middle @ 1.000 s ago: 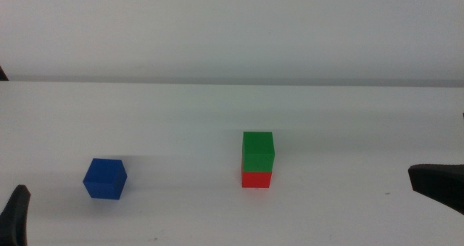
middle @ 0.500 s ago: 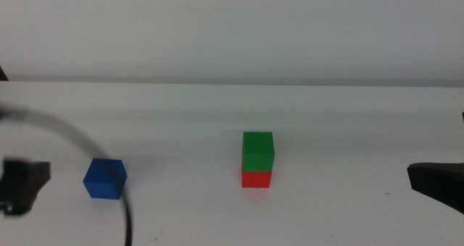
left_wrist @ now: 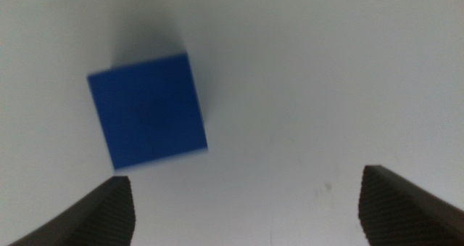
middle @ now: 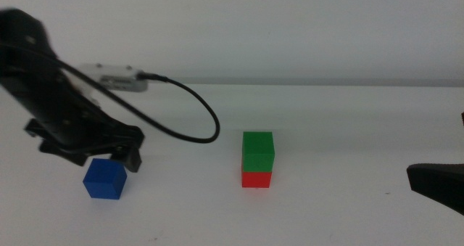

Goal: Stack red cubes first, then green, then blue cubes in a specific spot.

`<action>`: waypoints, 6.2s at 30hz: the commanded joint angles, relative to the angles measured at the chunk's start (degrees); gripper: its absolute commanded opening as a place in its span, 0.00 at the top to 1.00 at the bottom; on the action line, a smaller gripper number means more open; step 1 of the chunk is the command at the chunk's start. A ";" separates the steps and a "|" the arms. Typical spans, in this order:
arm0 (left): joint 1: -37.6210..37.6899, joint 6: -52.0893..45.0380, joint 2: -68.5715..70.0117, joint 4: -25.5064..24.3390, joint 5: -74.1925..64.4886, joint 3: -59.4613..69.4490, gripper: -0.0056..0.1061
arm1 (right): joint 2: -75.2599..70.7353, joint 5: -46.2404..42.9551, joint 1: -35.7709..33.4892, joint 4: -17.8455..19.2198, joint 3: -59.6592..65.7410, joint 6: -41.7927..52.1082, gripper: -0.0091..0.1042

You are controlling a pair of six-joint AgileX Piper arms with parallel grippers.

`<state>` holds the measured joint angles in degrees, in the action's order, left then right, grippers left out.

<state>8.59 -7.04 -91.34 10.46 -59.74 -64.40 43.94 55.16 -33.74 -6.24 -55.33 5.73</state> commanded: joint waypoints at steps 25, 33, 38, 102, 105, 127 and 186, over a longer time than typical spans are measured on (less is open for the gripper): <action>0.04 10.33 -13.61 -11.77 9.98 0.20 0.22 | -0.14 -0.73 0.31 0.09 0.07 0.11 0.10; 0.04 10.33 -14.26 -11.77 10.04 0.99 0.38 | -0.14 -0.73 0.31 0.09 0.07 0.11 0.10; 0.04 12.07 -13.77 -9.25 9.33 0.73 0.69 | -0.14 -0.73 0.31 0.09 0.07 0.11 0.10; 37.14 58.57 -26.50 -22.40 -14.15 -41.76 0.97 | -0.14 -0.73 0.31 0.09 0.07 0.11 0.10; 37.14 58.57 -27.53 -22.53 -14.15 -41.76 0.97 | -0.14 -0.73 0.31 0.09 0.07 0.11 0.10; 37.14 53.19 -29.31 -19.62 -14.85 -41.76 0.45 | -0.14 -0.73 0.31 0.09 0.07 0.11 0.10; -10.82 7.04 76.86 -11.94 24.14 27.07 0.11 | -0.14 -0.73 0.31 -0.52 0.07 0.11 0.11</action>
<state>-2.11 0.00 -14.81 -1.71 -36.64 -37.52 43.94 55.06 -33.74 -7.04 -55.33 5.50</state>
